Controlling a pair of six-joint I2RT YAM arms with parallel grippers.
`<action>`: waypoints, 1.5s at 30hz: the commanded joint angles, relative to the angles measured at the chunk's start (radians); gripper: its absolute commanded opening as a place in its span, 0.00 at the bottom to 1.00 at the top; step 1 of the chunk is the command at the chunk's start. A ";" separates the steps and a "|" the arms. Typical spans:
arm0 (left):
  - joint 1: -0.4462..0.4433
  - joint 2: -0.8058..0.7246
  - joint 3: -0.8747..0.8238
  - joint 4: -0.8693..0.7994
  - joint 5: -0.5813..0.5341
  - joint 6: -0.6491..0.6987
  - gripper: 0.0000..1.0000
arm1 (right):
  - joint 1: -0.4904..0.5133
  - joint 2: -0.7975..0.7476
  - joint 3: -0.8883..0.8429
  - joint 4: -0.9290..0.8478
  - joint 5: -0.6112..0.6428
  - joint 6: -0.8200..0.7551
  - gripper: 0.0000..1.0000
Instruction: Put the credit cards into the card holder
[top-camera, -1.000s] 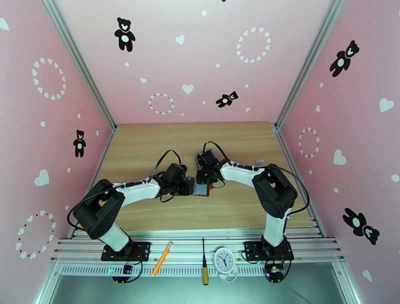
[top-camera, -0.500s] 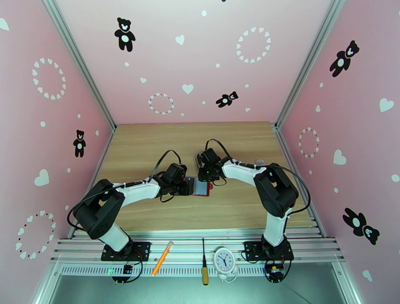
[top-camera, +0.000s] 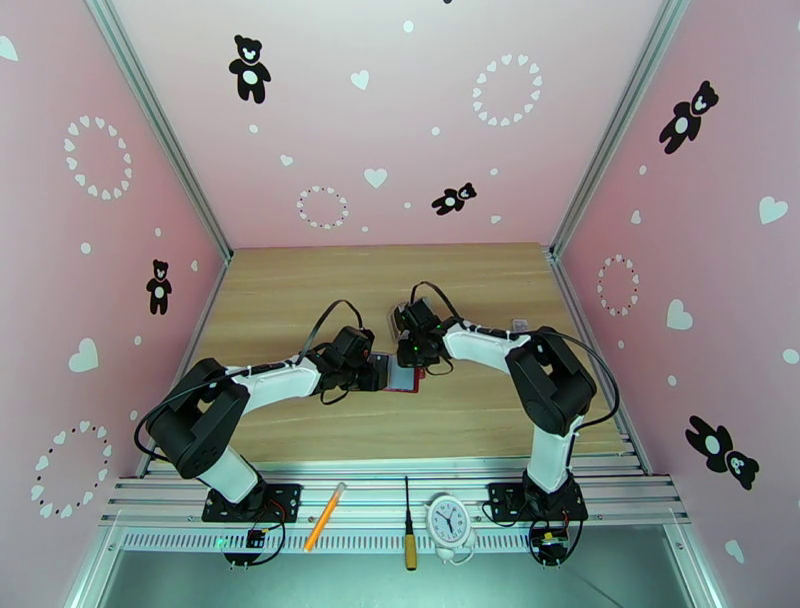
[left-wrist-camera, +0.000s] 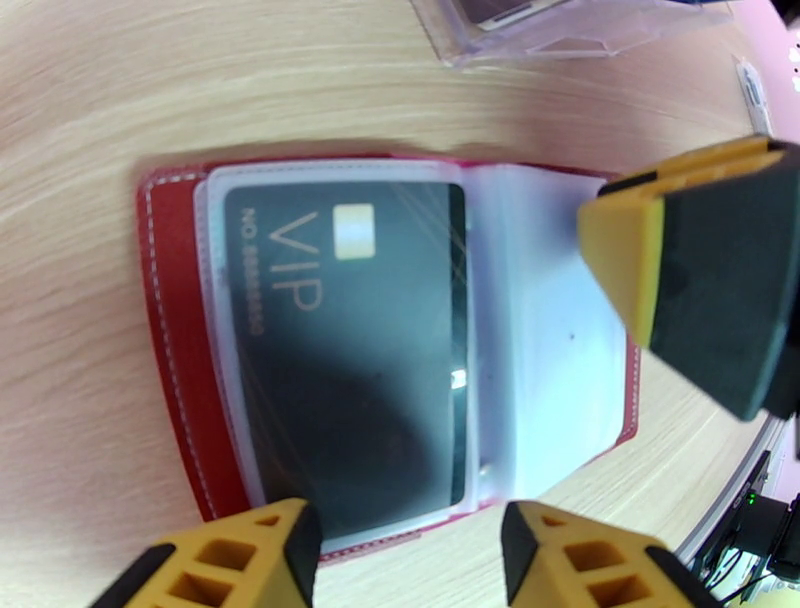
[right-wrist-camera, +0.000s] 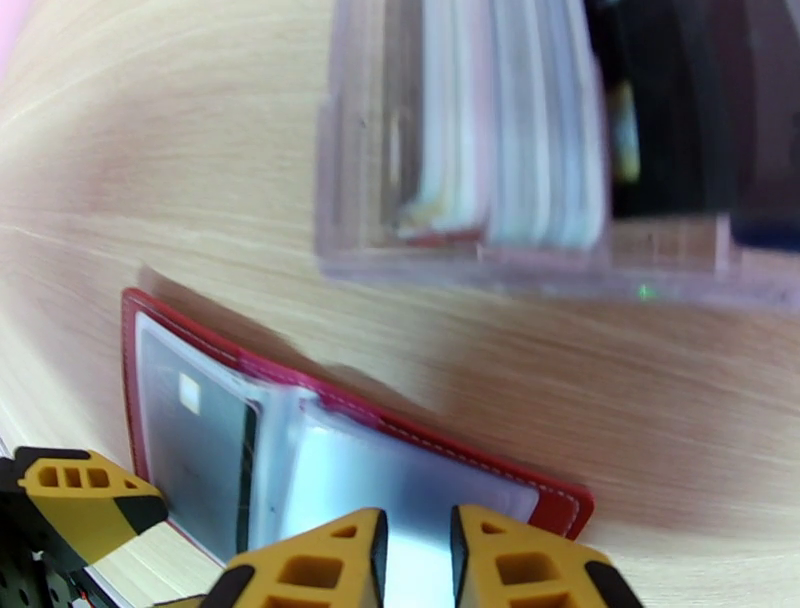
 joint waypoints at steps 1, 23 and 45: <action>-0.003 0.019 0.001 -0.043 -0.018 0.004 0.55 | 0.008 0.017 -0.012 -0.012 0.010 -0.001 0.24; -0.004 0.037 0.008 -0.022 0.011 0.005 0.56 | 0.057 0.063 0.009 0.075 -0.114 0.083 0.25; -0.005 0.105 0.056 -0.116 -0.076 0.007 0.40 | -0.018 -0.094 -0.052 0.169 -0.192 0.138 0.25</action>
